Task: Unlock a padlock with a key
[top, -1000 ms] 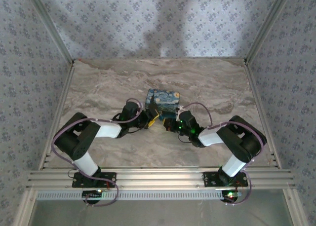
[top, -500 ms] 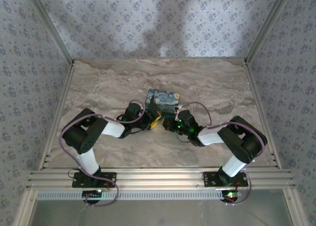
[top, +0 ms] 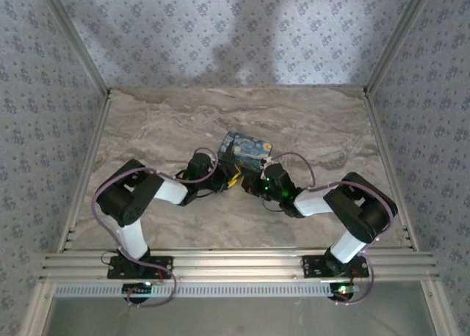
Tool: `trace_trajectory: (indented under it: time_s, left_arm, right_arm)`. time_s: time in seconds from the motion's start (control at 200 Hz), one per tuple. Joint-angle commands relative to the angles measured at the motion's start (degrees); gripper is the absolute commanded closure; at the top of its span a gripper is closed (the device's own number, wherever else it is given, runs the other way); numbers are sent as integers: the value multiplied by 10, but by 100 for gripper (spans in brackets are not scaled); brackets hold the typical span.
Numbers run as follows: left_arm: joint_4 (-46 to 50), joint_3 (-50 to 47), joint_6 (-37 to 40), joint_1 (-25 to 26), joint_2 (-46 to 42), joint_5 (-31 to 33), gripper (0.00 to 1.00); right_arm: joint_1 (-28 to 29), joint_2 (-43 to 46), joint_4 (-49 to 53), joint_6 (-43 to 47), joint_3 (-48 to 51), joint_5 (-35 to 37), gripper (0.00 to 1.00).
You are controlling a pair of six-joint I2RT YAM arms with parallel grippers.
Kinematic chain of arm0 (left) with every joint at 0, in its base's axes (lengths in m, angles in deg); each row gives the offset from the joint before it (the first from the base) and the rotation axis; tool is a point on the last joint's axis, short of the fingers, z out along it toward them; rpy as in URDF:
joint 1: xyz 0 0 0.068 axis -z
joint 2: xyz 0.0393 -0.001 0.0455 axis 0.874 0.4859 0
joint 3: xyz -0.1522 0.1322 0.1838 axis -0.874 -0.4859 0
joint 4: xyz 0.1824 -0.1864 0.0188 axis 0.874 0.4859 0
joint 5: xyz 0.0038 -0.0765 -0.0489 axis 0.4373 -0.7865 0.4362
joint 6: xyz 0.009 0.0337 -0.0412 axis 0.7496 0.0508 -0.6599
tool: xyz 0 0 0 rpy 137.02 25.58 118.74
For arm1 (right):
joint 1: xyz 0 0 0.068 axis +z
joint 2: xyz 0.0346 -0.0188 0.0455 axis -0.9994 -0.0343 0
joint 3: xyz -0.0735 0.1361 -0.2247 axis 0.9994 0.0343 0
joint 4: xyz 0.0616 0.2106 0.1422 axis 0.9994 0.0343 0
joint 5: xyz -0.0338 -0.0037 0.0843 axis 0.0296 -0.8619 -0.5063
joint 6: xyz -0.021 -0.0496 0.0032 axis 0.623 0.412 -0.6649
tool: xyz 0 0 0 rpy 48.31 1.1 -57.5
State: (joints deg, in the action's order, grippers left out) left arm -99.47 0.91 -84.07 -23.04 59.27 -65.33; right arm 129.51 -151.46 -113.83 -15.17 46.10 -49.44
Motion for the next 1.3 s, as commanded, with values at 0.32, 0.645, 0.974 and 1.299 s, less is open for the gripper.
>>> trace_trajectory:
  time_s: [0.32,0.645,0.974,1.299]
  left_arm:
    - [4,2,4,8,-11,14,87]
    - [27,2,5,10,-35,26,97]
    - [58,8,-6,12,-55,31,100]
    - [115,21,-3,12,-79,38,100]
  right_arm:
    - [3,46,2,-3,11,18,86]
    - [-5,102,54,25,38,56,70]
    - [-20,263,211,198,32,117,45]
    - [-29,391,291,476,-5,146,8]
